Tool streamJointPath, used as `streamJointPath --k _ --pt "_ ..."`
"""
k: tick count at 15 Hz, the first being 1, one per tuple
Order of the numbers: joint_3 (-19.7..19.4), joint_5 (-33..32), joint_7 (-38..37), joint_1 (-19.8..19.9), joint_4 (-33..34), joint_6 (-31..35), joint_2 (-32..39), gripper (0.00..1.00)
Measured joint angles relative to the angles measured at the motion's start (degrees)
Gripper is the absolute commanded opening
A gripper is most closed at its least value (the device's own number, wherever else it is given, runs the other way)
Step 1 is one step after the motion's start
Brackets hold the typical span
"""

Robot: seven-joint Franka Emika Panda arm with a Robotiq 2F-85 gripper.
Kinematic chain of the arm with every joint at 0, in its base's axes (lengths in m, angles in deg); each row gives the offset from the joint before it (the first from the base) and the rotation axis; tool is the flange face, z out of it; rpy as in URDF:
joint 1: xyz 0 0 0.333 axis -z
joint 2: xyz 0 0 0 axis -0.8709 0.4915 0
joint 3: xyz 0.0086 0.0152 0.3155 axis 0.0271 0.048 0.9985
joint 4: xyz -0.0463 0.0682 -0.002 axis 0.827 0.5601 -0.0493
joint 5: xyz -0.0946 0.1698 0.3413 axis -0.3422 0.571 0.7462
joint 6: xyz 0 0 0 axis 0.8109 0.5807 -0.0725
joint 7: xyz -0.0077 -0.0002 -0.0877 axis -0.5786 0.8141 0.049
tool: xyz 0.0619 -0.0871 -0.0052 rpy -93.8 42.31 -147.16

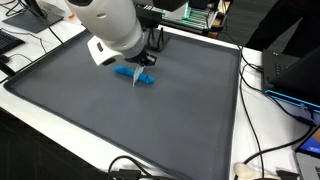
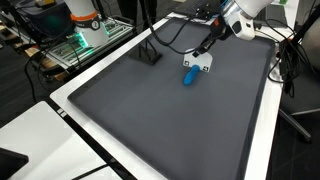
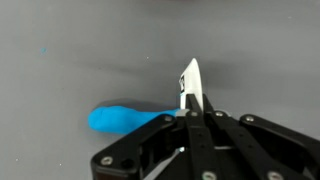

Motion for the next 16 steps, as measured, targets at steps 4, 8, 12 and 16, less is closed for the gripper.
streamJointPath --k 4,8,12,16 --pt "0.0 0.0 0.5 0.0 -0.1 -3.0 0.2 0.01" --pt "0.0 0.0 0.6 0.1 -0.3 -4.2 0.1 0.01" --pt "0.0 0.1 0.6 0.3 -0.5 -4.2 -0.2 0.01" --pt "0.0 0.2 0.6 0.6 -0.9 -4.3 -1.4 0.01"
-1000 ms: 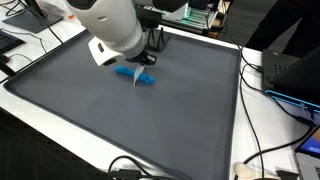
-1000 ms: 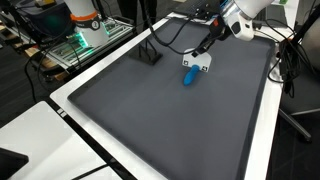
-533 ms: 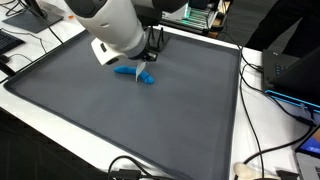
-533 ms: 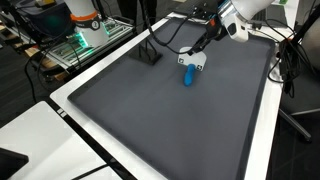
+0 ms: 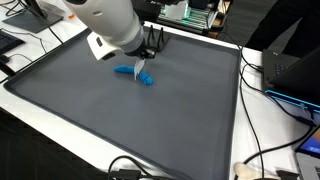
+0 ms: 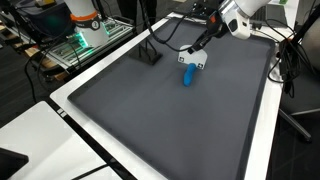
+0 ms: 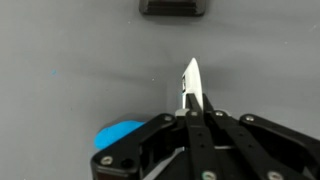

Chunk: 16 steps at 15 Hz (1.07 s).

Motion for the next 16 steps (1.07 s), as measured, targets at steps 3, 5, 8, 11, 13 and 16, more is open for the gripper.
streamJointPath --k 3,5,8,11,13,16 --pt "0.0 0.0 0.0 0.2 -0.8 0.0 -1.5 0.01" --pt "0.0 0.1 0.0 0.5 -1.1 0.0 -2.6 0.01" --pt "0.0 0.3 0.0 1.0 -1.4 0.0 -4.1 0.01" --pt "0.0 0.3 -0.1 1.6 -2.0 0.0 -5.4 0.01" --pt "-0.1 0.3 -0.2 2.0 -2.3 0.2 -5.9 0.01" --pt "-0.2 0.3 -0.2 2.6 -2.5 0.9 -6.1 0.01"
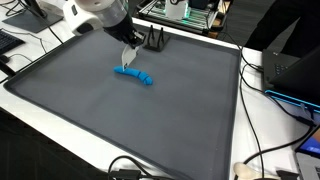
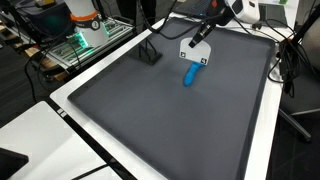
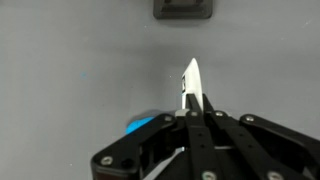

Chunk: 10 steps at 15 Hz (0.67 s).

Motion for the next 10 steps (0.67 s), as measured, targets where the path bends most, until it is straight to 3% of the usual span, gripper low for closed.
streamJointPath --k 10 --pt "0.0 0.3 -0.2 0.7 -1.4 3.0 0.5 0.01"
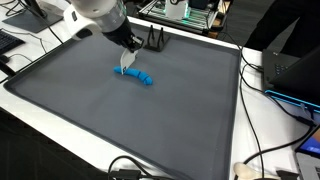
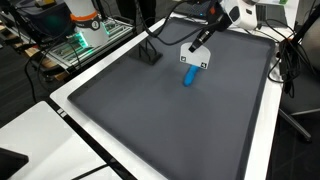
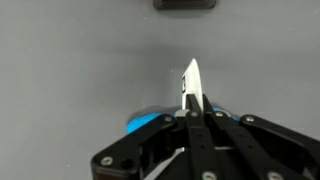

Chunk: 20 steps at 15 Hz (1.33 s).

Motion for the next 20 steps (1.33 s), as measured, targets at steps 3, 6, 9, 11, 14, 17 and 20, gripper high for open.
streamJointPath --k 3,6,9,11,14,17,20 --pt "0.0 0.3 0.0 0.0 0.0 0.6 0.3 0.01" --pt "0.1 0.6 0.0 0.0 -0.1 1.0 0.5 0.01" --pt "0.1 0.7 0.0 -0.1 -0.1 1.5 0.8 0.01" --pt "0.2 0.7 0.0 -0.1 -0.1 2.3 1.1 0.01" --pt "0.2 0.7 0.0 -0.1 -0.1 3.6 1.6 0.01" --pt "0.2 0.7 0.0 -0.1 -0.2 4.4 1.9 0.01" --pt "0.2 0.6 0.0 -0.1 -0.3 4.6 1.9 0.01"
